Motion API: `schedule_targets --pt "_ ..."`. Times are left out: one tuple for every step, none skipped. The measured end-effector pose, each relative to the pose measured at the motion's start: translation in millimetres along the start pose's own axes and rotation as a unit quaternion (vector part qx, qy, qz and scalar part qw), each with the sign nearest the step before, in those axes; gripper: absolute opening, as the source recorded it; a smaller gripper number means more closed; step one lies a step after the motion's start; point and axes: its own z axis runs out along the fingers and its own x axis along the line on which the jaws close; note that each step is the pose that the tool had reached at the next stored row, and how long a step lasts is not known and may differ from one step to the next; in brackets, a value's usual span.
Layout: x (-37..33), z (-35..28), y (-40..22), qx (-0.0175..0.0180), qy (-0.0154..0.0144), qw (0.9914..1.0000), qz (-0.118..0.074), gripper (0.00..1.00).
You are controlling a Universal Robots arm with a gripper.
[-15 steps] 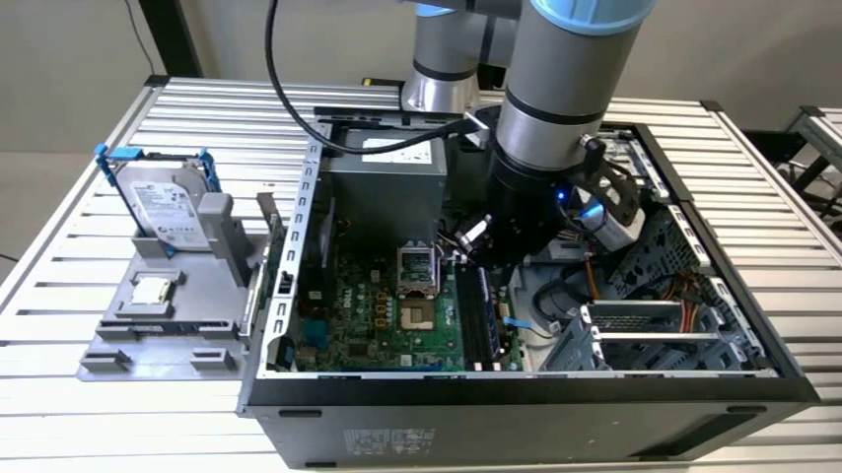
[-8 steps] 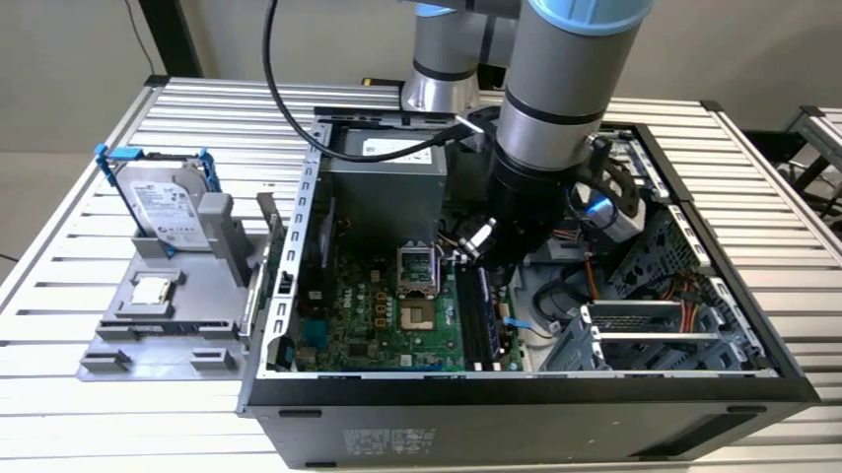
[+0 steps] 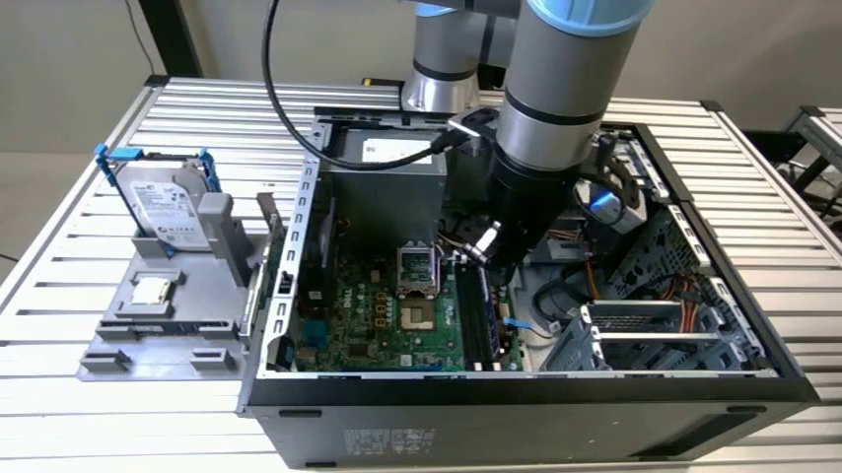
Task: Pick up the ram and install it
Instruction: 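Press down the ram until it locks into place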
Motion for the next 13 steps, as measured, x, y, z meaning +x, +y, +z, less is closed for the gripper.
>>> schedule_targets --pt "0.0 0.0 0.0 -0.0001 -0.0004 0.99997 -0.008 0.0" --pt "0.0 0.0 0.0 -0.0001 -0.0008 0.99988 -0.015 0.0" --pt "0.0 0.0 0.0 -0.0001 -0.0012 0.99973 -0.023 0.0" --pt "0.0 0.0 0.0 -0.0001 -0.0017 0.99951 -0.031 0.0" --pt "0.0 0.0 0.0 -0.0001 -0.0021 0.99919 -0.04 0.0" --pt "0.0 0.0 0.0 -0.0001 -0.0026 0.99879 -0.049 0.0" --pt "0.0 0.0 0.0 -0.0001 -0.0031 0.99834 -0.057 0.0" --pt "0.0 0.0 0.0 -0.0001 -0.0037 0.99777 -0.067 0.0" --pt "0.0 0.0 0.0 0.0 -0.0043 0.99712 -0.076 0.0" --pt "0.0 0.0 0.0 0.0001 -0.0048 0.99641 -0.085 0.0" --pt "0.0 0.0 0.0 0.0002 -0.0055 0.99564 -0.093 0.0" --pt "0.0 0.0 0.0 0.0003 -0.0061 0.99486 -0.101 0.0" --pt "0.0 0.0 0.0 0.0005 -0.0067 0.99403 -0.109 0.0"
